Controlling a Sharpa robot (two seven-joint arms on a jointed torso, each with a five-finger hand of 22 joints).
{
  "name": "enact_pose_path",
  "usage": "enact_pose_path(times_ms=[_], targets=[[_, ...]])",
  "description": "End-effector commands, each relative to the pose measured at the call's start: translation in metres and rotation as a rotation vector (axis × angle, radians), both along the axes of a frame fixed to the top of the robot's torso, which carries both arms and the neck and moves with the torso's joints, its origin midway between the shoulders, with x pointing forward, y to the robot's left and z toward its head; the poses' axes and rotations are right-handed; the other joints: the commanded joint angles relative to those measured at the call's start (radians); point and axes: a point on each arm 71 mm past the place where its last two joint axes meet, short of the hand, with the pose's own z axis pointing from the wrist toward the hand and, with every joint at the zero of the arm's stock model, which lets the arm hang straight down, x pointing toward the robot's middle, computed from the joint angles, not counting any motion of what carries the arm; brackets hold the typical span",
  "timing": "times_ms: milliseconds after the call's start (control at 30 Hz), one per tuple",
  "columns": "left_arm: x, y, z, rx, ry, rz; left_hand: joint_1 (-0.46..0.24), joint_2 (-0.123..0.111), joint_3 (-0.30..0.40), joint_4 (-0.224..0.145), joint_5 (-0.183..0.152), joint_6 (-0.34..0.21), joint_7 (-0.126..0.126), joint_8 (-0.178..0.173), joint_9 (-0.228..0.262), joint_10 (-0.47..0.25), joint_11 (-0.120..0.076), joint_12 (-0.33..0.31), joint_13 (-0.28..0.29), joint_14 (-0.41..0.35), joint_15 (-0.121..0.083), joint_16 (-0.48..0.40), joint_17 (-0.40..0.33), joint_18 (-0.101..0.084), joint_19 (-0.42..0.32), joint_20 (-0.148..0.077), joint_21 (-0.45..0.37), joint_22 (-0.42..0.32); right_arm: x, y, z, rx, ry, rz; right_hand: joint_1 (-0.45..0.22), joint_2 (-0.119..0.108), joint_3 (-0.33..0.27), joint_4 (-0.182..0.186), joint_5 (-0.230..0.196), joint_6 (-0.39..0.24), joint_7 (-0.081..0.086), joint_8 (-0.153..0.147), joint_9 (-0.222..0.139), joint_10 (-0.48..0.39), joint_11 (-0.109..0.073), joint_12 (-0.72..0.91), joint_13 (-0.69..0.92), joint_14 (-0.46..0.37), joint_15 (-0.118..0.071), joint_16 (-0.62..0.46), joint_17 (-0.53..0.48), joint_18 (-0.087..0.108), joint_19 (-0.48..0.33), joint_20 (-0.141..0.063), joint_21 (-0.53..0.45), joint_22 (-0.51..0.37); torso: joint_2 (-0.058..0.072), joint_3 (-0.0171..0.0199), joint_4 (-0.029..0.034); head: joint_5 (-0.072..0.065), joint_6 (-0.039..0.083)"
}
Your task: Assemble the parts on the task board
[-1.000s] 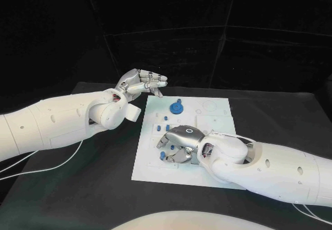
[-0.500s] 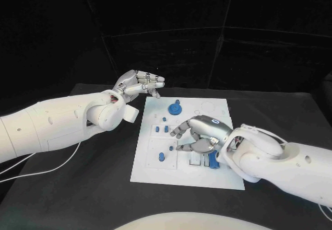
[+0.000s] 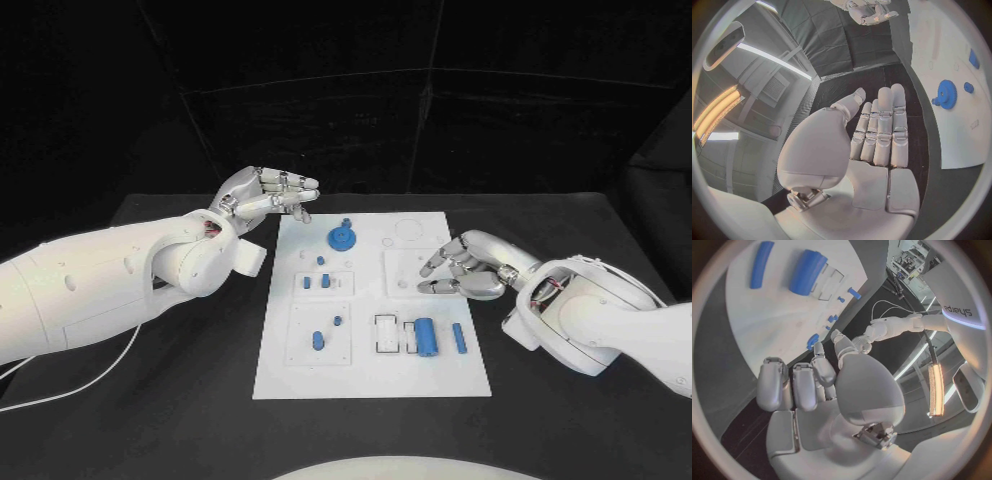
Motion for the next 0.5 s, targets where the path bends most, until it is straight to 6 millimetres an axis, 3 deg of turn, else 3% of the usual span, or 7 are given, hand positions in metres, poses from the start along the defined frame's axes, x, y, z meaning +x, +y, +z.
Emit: enact_pose_path(times_ms=[33,167,267,433,500], targets=[[-0.001,0.000,0.000,-0.005,0.001,-0.008,0.001,0.011,-0.005,0.001,0.001,-0.005,0.002,-0.004,-0.001,-0.005,0.000,-0.006,-0.001,0.002,0.005,-0.003,-0.001,0.012,0.006,0.000,-0.004,-0.001,-0.008,-0.014,-0.012,-0.041,0.123,-0.109,-0.021,-0.003,-0.033,0.016,0.014,-0.021,0.000,0.025,0.004,0.022,0.003,0.082,0.116,0.052,0.007,0.021,0.042,-0.013,0.016,0.003,0.015,0.032,-0.004,0.0005,-0.0087,-0.005,0.000],[-0.002,0.001,-0.001,-0.003,0.004,-0.007,0.001,0.011,-0.005,0.001,0.001,-0.005,0.002,-0.004,-0.001,-0.005,0.000,-0.006,-0.001,0.002,0.005,-0.003,-0.001,0.012,0.006,0.000,-0.004,-0.001,-0.018,-0.022,-0.021,-0.130,0.147,-0.119,-0.040,-0.003,-0.073,0.041,0.048,-0.033,-0.001,0.058,0.010,0.034,0.004,0.125,0.181,0.056,0.008,0.039,0.078,-0.017,0.026,0.004,0.027,0.056,-0.007,-0.0024,-0.0127,-0.007,-0.002],[-0.001,0.001,-0.002,-0.002,0.005,-0.009,0.001,0.011,-0.005,0.001,0.001,-0.005,0.002,-0.004,-0.001,-0.005,0.000,-0.006,-0.001,0.002,0.005,-0.003,-0.001,0.012,0.006,0.000,-0.004,-0.001,-0.024,-0.022,-0.027,-0.179,0.163,-0.121,-0.052,-0.001,-0.099,0.060,0.052,-0.042,-0.002,0.077,0.014,0.038,0.004,0.138,0.204,0.056,0.008,0.045,0.090,-0.018,0.027,0.005,0.029,0.060,-0.010,-0.0028,-0.0156,-0.007,-0.003],[-0.001,0.000,-0.003,-0.001,0.006,-0.011,0.000,0.012,-0.008,0.001,0.001,-0.006,0.002,-0.004,-0.002,-0.006,0.000,-0.005,0.000,0.002,0.005,-0.005,-0.003,0.012,0.007,0.000,-0.007,-0.004,-0.032,-0.017,-0.037,-0.226,0.185,-0.116,-0.078,0.001,-0.144,0.103,0.060,-0.058,-0.003,0.110,0.018,0.042,0.003,0.149,0.227,0.057,0.009,0.052,0.105,-0.019,0.029,0.005,0.033,0.068,-0.014,-0.0017,-0.0149,-0.007,-0.002],[-0.001,0.000,-0.003,-0.001,0.007,-0.011,0.000,0.012,-0.008,0.001,0.001,-0.006,0.002,-0.004,-0.002,-0.006,0.000,-0.005,0.000,0.002,0.005,-0.005,-0.003,0.012,0.007,0.000,-0.007,-0.004,-0.033,-0.013,-0.041,-0.235,0.194,-0.110,-0.086,0.002,-0.158,0.119,0.055,-0.063,-0.003,0.120,0.019,0.043,0.004,0.150,0.232,0.058,0.009,0.054,0.109,-0.019,0.030,0.006,0.034,0.070,-0.013,-0.0029,-0.0160,-0.008,0.000]])
